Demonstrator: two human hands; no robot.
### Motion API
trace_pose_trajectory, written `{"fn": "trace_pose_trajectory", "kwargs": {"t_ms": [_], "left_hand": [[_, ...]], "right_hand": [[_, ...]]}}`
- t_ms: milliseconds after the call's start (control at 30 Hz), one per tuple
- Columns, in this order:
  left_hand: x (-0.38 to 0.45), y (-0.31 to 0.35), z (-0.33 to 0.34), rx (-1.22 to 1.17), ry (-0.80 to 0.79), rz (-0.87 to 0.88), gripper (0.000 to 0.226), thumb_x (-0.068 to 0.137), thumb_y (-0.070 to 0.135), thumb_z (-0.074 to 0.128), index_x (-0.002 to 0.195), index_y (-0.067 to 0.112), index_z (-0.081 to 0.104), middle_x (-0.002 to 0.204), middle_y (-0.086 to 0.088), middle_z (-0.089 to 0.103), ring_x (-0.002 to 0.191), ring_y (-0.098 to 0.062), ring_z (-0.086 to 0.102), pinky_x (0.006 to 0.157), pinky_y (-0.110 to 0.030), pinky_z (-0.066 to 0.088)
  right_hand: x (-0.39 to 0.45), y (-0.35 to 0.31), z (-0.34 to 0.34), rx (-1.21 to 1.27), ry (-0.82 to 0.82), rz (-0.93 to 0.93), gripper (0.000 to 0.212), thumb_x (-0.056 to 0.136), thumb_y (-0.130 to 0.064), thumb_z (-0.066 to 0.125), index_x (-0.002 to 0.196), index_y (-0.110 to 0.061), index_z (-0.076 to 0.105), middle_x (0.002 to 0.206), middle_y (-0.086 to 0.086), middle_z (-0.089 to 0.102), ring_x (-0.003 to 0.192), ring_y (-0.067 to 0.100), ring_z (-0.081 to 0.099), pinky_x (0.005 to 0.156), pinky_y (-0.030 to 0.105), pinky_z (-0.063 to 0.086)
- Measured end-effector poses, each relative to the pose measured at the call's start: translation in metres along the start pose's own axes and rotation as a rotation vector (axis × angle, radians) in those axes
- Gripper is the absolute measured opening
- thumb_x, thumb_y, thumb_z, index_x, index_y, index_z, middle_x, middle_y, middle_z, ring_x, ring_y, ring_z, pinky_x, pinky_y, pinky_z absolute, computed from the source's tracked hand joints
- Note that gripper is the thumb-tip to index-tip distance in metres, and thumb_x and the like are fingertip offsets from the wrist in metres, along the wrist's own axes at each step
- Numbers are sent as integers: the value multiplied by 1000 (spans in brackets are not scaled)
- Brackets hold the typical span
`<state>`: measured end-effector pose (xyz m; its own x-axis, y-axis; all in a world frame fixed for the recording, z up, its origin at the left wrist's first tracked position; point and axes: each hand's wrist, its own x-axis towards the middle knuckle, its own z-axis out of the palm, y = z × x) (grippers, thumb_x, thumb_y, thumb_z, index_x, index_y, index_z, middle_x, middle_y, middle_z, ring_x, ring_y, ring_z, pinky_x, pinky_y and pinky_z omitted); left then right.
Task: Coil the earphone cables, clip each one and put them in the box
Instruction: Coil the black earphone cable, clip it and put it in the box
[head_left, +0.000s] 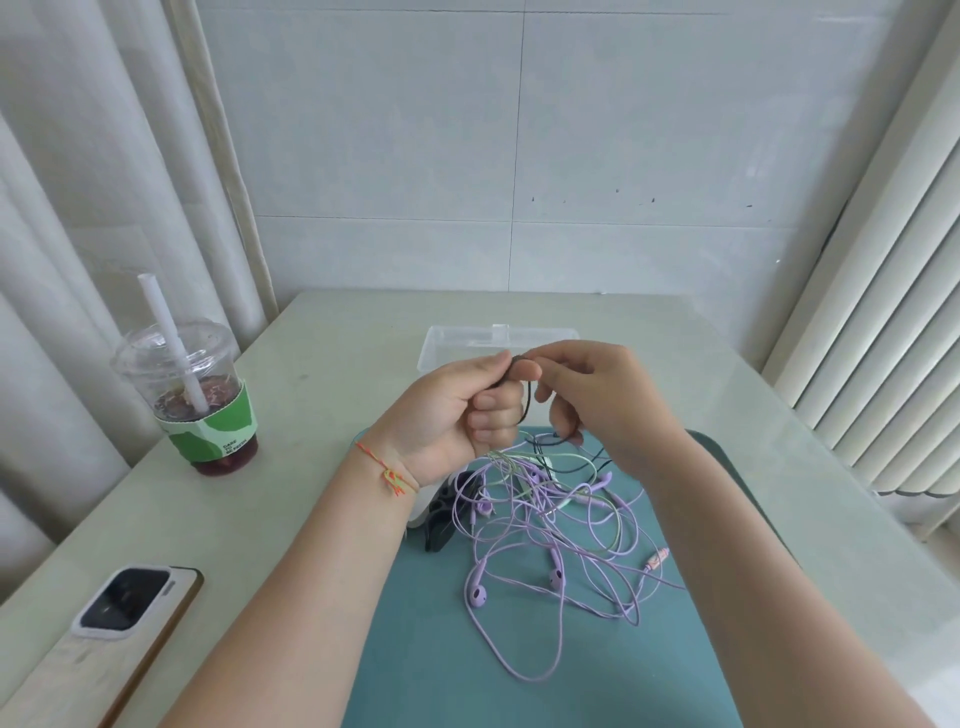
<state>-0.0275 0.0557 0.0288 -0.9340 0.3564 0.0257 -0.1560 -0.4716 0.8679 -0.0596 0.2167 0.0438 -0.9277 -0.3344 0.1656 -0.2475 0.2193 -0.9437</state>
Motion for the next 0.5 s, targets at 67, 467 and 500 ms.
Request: {"fn": "trace_pose_trajectory", "kwargs": {"t_ms": [67,467,500], "left_hand": [[1,1,1,-70,5,25,34,96,22,41,84,9,70,52,7,34,42,-4,30,42,-16,27],[-8,4,1,-105,27,18,21,90,17,48,92,14,69,83,-1,69,79,-14,69,64,-31,59],[-8,5,1,-106,47,9,23,88,16,50,90,13,72,86,-2,71,79,-14,70,59,-26,58]], "right_hand": [[-1,1,2,65,-42,36,15,96,-15,57,94,-9,71,66,5,58,34,13,39,36,21,32],[0,3,2,239,-166,97,10,97,-15,56,92,-8,62,53,-7,41,40,7,24,39,18,23],[1,3,0,219,-146,90,10,96,-14,56,89,-8,61,50,-8,40,40,7,24,39,18,23]]}}
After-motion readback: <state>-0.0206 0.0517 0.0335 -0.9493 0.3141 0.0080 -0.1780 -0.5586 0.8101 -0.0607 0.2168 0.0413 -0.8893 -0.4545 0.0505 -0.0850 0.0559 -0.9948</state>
